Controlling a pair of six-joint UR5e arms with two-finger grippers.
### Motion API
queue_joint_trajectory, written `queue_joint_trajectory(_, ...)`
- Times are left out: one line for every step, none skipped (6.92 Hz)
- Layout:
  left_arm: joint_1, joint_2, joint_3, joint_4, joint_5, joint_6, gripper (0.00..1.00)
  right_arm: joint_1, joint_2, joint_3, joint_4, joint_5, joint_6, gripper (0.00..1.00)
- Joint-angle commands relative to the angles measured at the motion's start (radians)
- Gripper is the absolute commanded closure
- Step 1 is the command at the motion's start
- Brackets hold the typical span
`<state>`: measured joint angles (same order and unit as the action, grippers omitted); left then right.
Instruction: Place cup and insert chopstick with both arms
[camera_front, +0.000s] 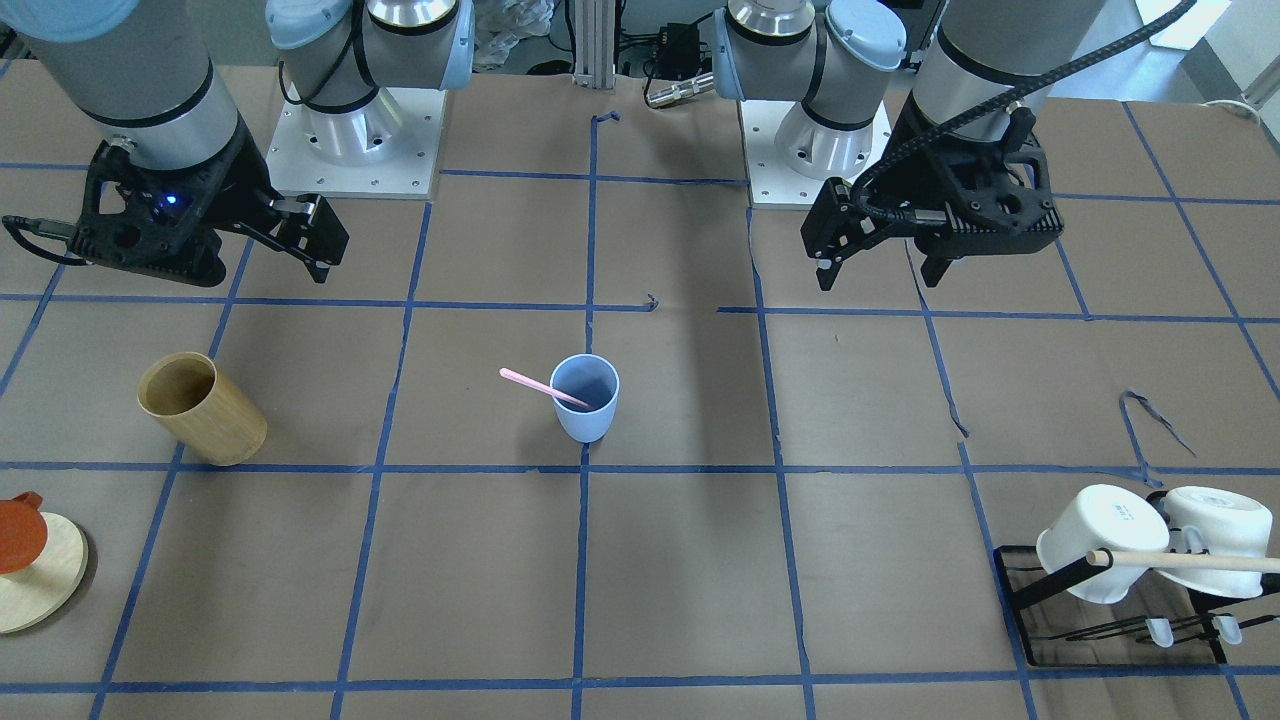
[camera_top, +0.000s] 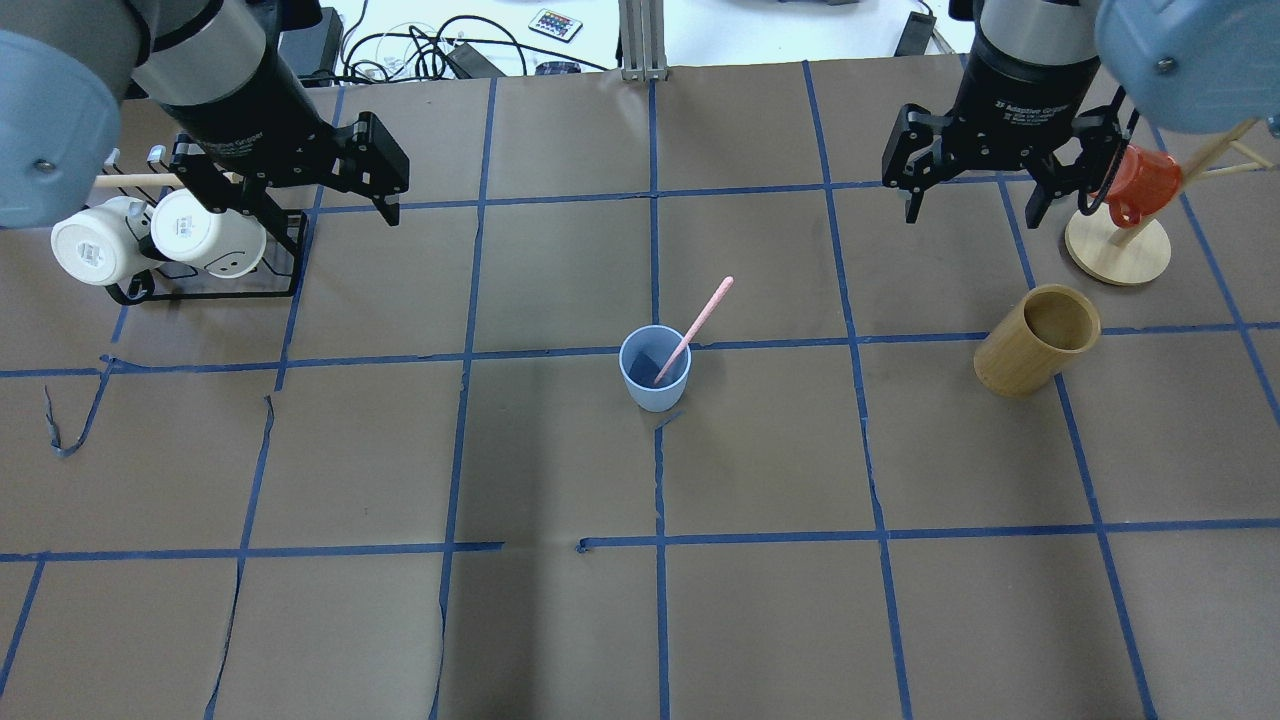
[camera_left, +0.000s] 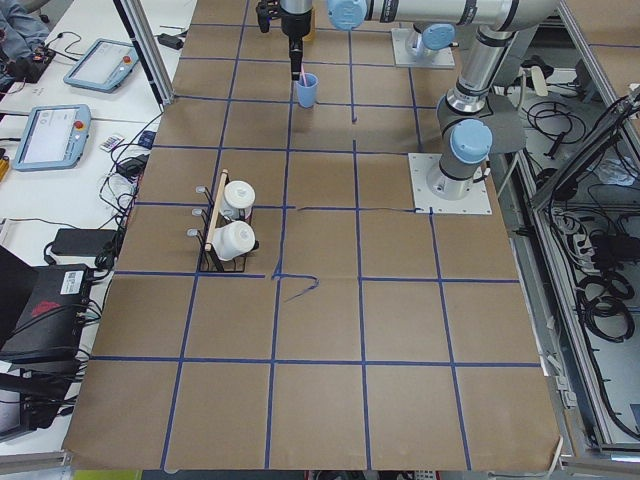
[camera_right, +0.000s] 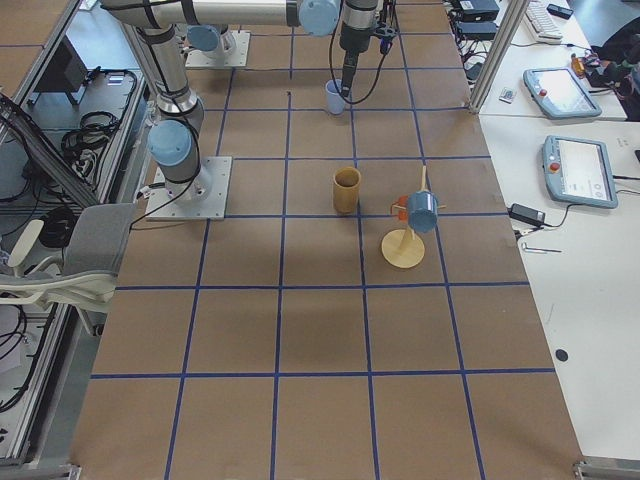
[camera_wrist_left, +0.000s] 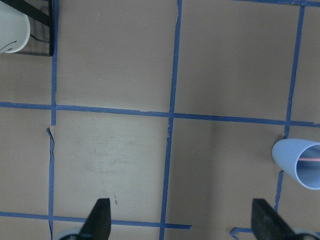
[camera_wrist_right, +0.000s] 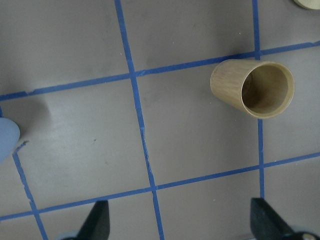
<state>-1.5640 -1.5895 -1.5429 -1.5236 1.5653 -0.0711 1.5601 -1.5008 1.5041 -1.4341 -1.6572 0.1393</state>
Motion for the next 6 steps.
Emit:
queue_joint_trajectory(-0.001, 0.000, 0.000, 0.006, -0.004, 0.001, 0.00, -0.005, -0.007, 0.001, 0.037, 0.001, -0.088, 0.00)
queue_joint_trajectory(-0.001, 0.000, 0.000, 0.006, -0.004, 0.001, 0.00, -0.005, -0.013, 0.002, 0.038, 0.002, -0.111, 0.00)
queue_joint_trajectory(-0.002, -0.001, 0.001, 0.009, -0.005, 0.001, 0.00, -0.005, -0.018, 0.002, 0.091, 0.002, -0.141, 0.00)
queue_joint_trajectory(-0.005, -0.001, 0.001, 0.011, -0.005, -0.001, 0.00, -0.005, -0.033, 0.002, 0.131, 0.004, -0.189, 0.00)
queue_joint_trajectory(-0.005, -0.001, 0.000, 0.010, -0.005, -0.001, 0.00, -0.003, -0.045, 0.001, 0.121, 0.005, -0.182, 0.00)
queue_joint_trajectory(-0.005, -0.001, 0.000, 0.010, -0.005, 0.000, 0.00, 0.004, -0.052, 0.004, 0.056, 0.007, -0.182, 0.00)
